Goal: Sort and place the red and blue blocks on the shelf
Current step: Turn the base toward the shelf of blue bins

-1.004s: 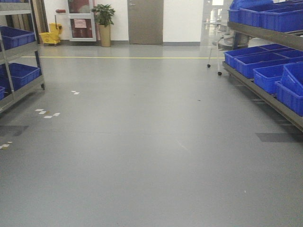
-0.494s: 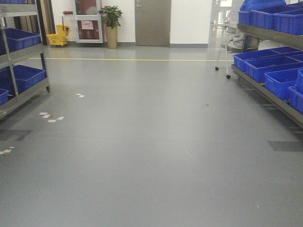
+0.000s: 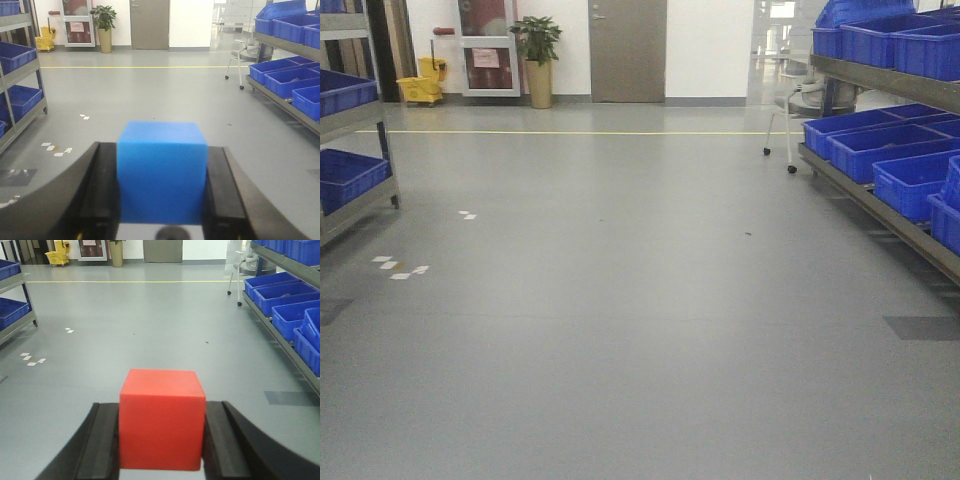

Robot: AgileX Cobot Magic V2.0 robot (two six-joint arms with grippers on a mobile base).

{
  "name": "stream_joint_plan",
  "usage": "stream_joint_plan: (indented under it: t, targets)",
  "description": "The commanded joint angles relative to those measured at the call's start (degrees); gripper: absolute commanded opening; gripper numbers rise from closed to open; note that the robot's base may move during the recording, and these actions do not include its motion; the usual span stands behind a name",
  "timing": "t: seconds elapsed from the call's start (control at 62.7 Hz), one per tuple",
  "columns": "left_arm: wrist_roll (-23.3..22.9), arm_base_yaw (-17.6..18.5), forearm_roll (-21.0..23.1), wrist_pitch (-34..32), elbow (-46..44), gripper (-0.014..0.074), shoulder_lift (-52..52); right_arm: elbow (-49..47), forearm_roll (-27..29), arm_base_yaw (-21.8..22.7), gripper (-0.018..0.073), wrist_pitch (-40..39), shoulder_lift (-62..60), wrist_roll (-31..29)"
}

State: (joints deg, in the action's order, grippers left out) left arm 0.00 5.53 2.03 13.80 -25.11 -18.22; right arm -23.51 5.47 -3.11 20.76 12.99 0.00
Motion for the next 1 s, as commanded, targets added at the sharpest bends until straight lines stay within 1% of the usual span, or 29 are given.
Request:
stream_joint_plan:
  t: [0.0,0.988]
  targets:
    - [0.0,-0.1,0.1,-4.7,-1.6,0.0124,-0.4,-1.6,0.1,0.3,0.0056,-4.9,0.5,0.0]
    - [0.0,-0.1,0.1,-4.7,-1.6,0.0124,-0.4,-1.6,0.1,0.3,0.0056,-4.9,0.5,0.0]
